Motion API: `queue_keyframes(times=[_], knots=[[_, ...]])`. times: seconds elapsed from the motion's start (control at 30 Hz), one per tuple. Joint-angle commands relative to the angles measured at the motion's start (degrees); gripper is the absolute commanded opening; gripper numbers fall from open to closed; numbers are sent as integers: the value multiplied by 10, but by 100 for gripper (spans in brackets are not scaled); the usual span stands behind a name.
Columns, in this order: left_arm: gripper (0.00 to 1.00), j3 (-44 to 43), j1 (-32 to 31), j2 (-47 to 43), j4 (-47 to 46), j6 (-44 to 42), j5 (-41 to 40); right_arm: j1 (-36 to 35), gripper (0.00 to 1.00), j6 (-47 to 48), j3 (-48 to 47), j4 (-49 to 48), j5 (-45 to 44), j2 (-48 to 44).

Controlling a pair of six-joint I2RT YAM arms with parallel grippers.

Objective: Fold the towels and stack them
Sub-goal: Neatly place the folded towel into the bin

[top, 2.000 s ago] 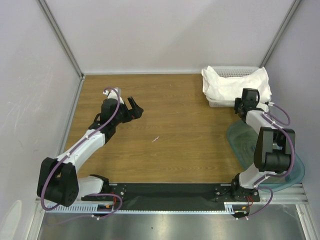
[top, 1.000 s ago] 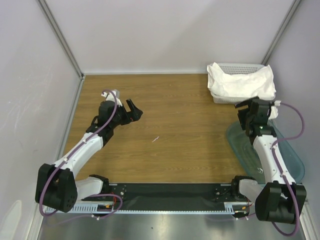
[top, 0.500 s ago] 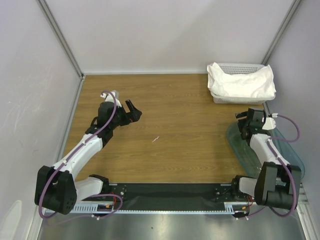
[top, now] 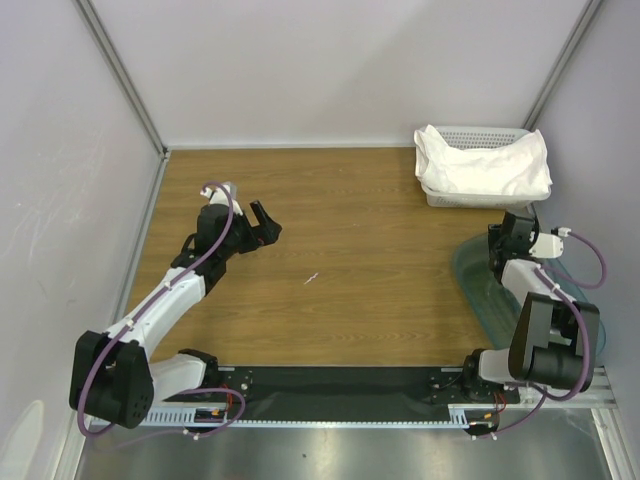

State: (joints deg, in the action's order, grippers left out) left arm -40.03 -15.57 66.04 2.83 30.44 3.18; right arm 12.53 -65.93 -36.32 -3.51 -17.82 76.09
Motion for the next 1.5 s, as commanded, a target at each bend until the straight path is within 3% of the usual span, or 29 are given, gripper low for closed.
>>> queue_keyframes(times=[0.0,0.1,0.47,0.87,1.03,1.27,1.47], knots=[[100,-10,4,1,-4,-8,-9,6,47,-26,-29,-65,-34,27],[100,-11,4,1,-1,-8,-12,10,39,-34,-42,-82,-28,56],[100,-16,5,6,4,-6,-15,21,40,-88,-82,-107,-63,108],[100,-23,4,8,2,-6,-17,29,43,-75,-148,-104,-88,149],[100,-29,4,2,5,-6,-5,42,47,-51,-168,-96,-16,137],[100,-55,4,-25,28,-24,-21,42,80,97,-236,-55,87,38],[100,-138,4,-50,103,-35,-48,39,90,302,-378,29,297,29]])
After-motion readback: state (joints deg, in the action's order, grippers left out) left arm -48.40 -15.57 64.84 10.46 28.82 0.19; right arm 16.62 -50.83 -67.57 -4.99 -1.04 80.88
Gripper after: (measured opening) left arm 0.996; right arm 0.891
